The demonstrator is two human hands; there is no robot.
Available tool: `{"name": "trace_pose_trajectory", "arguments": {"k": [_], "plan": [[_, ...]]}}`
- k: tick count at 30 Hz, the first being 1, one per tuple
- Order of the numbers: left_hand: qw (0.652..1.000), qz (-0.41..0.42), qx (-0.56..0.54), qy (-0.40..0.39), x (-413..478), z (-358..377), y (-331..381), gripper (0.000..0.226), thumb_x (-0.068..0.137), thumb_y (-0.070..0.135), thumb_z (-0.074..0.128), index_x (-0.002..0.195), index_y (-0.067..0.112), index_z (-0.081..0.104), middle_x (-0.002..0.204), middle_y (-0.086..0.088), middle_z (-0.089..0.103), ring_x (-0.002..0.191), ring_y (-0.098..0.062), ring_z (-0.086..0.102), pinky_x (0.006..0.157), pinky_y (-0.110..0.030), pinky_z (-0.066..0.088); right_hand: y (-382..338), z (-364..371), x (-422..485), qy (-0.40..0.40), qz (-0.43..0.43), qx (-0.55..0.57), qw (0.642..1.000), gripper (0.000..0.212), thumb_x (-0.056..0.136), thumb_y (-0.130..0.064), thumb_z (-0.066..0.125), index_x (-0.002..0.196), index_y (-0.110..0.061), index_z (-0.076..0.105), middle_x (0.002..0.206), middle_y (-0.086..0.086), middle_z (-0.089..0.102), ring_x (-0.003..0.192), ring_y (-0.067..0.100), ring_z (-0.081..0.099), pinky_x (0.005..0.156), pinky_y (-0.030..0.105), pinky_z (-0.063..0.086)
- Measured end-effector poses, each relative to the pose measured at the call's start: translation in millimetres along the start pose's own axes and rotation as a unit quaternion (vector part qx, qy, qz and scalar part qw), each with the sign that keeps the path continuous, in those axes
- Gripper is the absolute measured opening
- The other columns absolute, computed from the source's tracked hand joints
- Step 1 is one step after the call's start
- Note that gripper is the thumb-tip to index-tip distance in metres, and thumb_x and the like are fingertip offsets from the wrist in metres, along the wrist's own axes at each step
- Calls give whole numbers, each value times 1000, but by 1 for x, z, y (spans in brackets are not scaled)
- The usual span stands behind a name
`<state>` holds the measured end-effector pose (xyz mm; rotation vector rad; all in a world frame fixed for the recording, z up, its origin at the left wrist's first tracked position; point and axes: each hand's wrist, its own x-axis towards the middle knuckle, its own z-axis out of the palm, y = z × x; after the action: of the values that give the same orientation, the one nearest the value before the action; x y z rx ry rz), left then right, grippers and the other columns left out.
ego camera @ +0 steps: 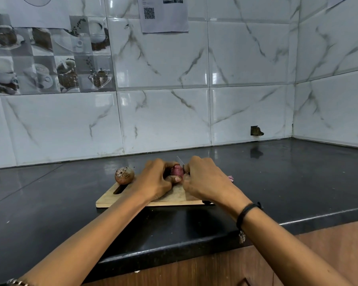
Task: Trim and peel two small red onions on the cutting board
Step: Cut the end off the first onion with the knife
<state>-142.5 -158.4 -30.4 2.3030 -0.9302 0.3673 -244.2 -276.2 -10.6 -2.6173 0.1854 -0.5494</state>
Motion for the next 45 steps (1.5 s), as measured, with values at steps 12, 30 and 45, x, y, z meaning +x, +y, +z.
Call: {"name": "trace_pose_trajectory", "arguments": {"k": [12, 30, 45], "plan": [[999, -7, 38, -17, 9, 10, -4, 44, 86, 16, 67, 130, 19, 66, 124, -8, 65, 121, -21, 57, 98, -27, 46, -2, 1, -22, 2, 21, -37, 999, 24, 94, -15, 53, 74, -14, 40, 95, 11, 49, 85, 33, 52, 70, 34, 38], [998, 30, 54, -8, 8, 8, 6, 26, 85, 5, 63, 105, 16, 75, 98, -10, 76, 104, -22, 64, 90, -35, 52, -9, -6, -24, -4, 50, -18, 999, 31, 92, -14, 55, 69, -16, 35, 103, 18, 53, 87, 36, 50, 74, 37, 40], [999, -5, 36, -3, 9, 10, -8, 35, 83, 24, 59, 115, 17, 69, 114, -12, 69, 121, -23, 55, 94, -28, 47, -24, 1, -16, -18, 68, -61, 996, 29, 97, -18, 54, 125, -12, 56, 134, 16, 52, 123, 40, 55, 93, 40, 45]]}}
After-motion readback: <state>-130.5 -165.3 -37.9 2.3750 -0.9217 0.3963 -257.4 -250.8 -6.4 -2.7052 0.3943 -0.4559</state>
